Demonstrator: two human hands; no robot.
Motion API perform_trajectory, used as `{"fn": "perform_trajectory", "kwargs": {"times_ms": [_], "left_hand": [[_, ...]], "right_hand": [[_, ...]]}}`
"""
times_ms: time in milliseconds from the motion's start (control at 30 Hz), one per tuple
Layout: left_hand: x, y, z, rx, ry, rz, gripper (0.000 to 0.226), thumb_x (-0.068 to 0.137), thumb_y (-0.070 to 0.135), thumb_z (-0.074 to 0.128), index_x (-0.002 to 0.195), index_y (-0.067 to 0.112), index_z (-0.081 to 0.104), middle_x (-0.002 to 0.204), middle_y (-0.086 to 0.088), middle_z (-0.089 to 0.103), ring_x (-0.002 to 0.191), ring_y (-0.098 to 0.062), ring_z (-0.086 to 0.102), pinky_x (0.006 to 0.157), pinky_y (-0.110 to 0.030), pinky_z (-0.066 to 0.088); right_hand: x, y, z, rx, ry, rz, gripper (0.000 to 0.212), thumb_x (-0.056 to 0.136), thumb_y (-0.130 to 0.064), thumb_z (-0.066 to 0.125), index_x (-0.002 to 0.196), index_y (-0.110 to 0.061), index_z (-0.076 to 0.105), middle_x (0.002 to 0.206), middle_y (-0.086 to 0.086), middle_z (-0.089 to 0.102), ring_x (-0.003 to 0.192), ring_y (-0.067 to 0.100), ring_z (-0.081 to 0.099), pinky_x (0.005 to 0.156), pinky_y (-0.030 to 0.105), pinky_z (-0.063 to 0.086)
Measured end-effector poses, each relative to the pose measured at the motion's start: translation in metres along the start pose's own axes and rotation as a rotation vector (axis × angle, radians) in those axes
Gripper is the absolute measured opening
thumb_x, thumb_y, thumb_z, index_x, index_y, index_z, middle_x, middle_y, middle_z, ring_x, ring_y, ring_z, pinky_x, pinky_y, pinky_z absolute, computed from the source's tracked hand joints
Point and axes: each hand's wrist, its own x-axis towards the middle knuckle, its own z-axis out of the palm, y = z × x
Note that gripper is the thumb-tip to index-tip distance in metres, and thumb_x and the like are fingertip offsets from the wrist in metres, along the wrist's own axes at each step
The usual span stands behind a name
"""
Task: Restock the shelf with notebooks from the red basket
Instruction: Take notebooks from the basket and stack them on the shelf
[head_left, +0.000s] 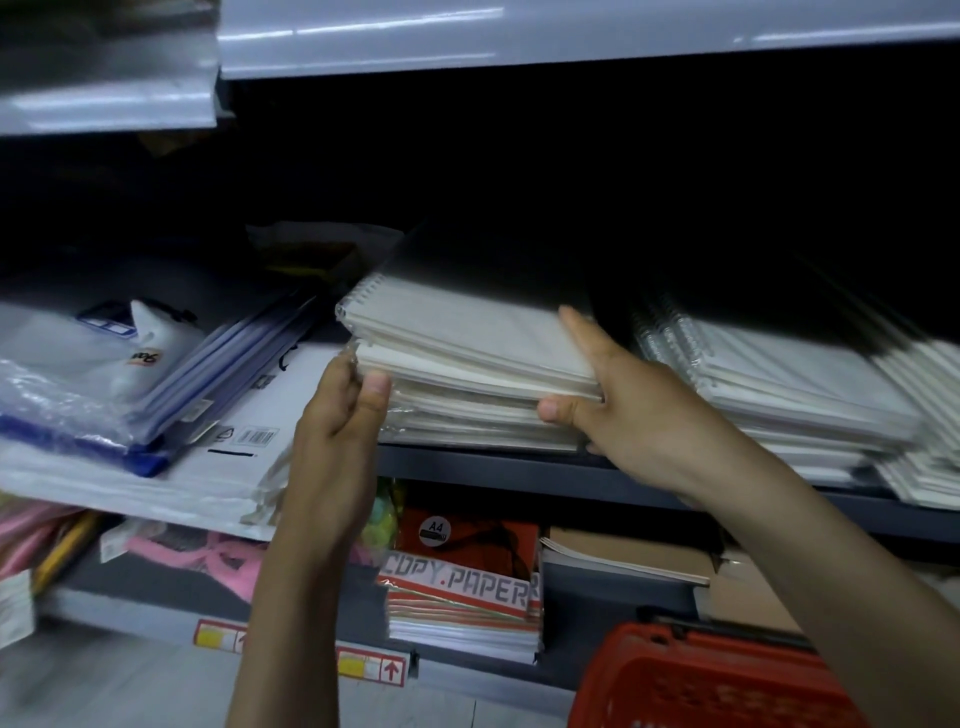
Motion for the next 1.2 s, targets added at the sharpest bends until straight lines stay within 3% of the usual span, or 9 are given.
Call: {"fn": "perform_trajectory", "kwargs": {"times_ms": [167,267,400,533,633,733,867,1000,1200], "left_hand": [[0.003,-0.014,-0.009,0.028,-0.117,-0.039,0.031,0.098,0.009,0.053,0.123,0.027,0.050,0.113,0.013,0.064,0.107,-0.003,0.059,0.094,-0.027,0.044],[0.005,-0.024,-0.013,0.074,-0.204,-0.095,0.073,0.086,-0.010,0.062,0.138,0.034,0.035,0.124,0.014,0.062,0.119,-0.006,0.058,0.102,-0.040,0.046],[0.008,-0.035,-0.014,0.145,-0.104,-0.105,0.076,0.084,-0.015,0.061,0.132,0.040,0.036,0.112,0.020,0.067,0.109,-0.005,0.064,0.098,-0.041,0.050],[0.010,-0.035,-0.011,0.226,-0.056,-0.098,0.075,0.086,-0.010,0.061,0.129,0.045,0.037,0.099,0.017,0.070,0.093,-0.003,0.068,0.084,-0.031,0.053],[0.010,-0.033,-0.010,0.270,-0.023,-0.089,0.072,0.087,-0.006,0.061,0.127,0.049,0.038,0.094,0.012,0.071,0.090,-0.006,0.067,0.074,-0.026,0.049],[0.012,-0.032,-0.009,0.122,-0.082,-0.095,0.074,0.086,-0.003,0.065,0.128,0.053,0.039,0.109,0.009,0.069,0.105,-0.015,0.066,0.089,-0.037,0.053],[0.014,-0.017,0.000,-0.207,0.035,-0.103,0.065,0.080,0.052,0.061,0.139,0.056,0.033,0.152,0.007,0.039,0.141,-0.025,0.036,0.114,-0.057,0.027],[0.020,-0.006,0.014,-0.184,0.065,-0.070,0.050,0.096,0.059,0.030,0.145,0.055,0.024,0.150,0.028,0.032,0.134,0.007,0.032,0.114,-0.033,0.025],[0.023,-0.012,0.016,-0.146,0.061,-0.013,0.039,0.104,0.043,0.026,0.142,0.045,0.035,0.131,0.031,0.052,0.120,0.015,0.047,0.096,-0.019,0.037]], "right_hand": [[-0.001,-0.002,-0.001,0.022,-0.012,0.010,0.088,0.089,-0.043,0.065,0.144,-0.062,0.000,0.154,-0.002,0.037,0.117,0.025,0.058,0.102,0.044,0.048],[-0.003,-0.004,-0.008,-0.052,-0.052,0.026,0.103,0.085,-0.027,0.075,0.145,-0.062,-0.001,0.096,-0.005,0.052,0.089,0.016,0.054,0.087,0.031,0.049],[-0.003,-0.007,-0.007,-0.068,-0.028,0.043,0.106,0.085,-0.012,0.074,0.144,-0.064,0.003,0.137,0.007,0.053,0.074,0.003,0.057,0.062,0.017,0.043],[-0.001,-0.010,-0.007,-0.009,-0.014,0.058,0.099,0.089,-0.006,0.068,0.143,-0.066,0.010,0.138,0.005,0.052,0.072,0.008,0.066,0.068,0.025,0.057],[0.001,-0.011,-0.008,0.011,-0.011,0.075,0.098,0.089,-0.007,0.068,0.145,-0.063,0.010,0.141,0.007,0.050,0.069,0.005,0.060,0.055,0.014,0.044],[-0.004,-0.008,-0.003,0.202,-0.010,0.031,0.098,0.086,-0.021,0.074,0.150,-0.054,0.007,0.150,-0.010,0.040,0.112,0.008,0.055,0.087,0.016,0.040],[-0.013,-0.010,0.015,0.647,0.165,0.080,0.078,0.087,-0.063,0.053,0.149,-0.054,0.007,0.156,-0.024,0.023,0.146,0.009,0.020,0.116,0.042,0.023],[-0.012,-0.010,0.030,0.634,0.190,0.070,0.067,0.094,-0.064,0.032,0.153,-0.048,0.004,0.158,-0.026,0.012,0.146,0.002,0.016,0.114,0.032,0.018],[-0.011,-0.009,0.027,0.587,0.176,0.048,0.060,0.100,-0.056,0.025,0.154,-0.044,0.003,0.138,-0.030,0.027,0.117,-0.010,0.021,0.103,0.020,0.017]]}}
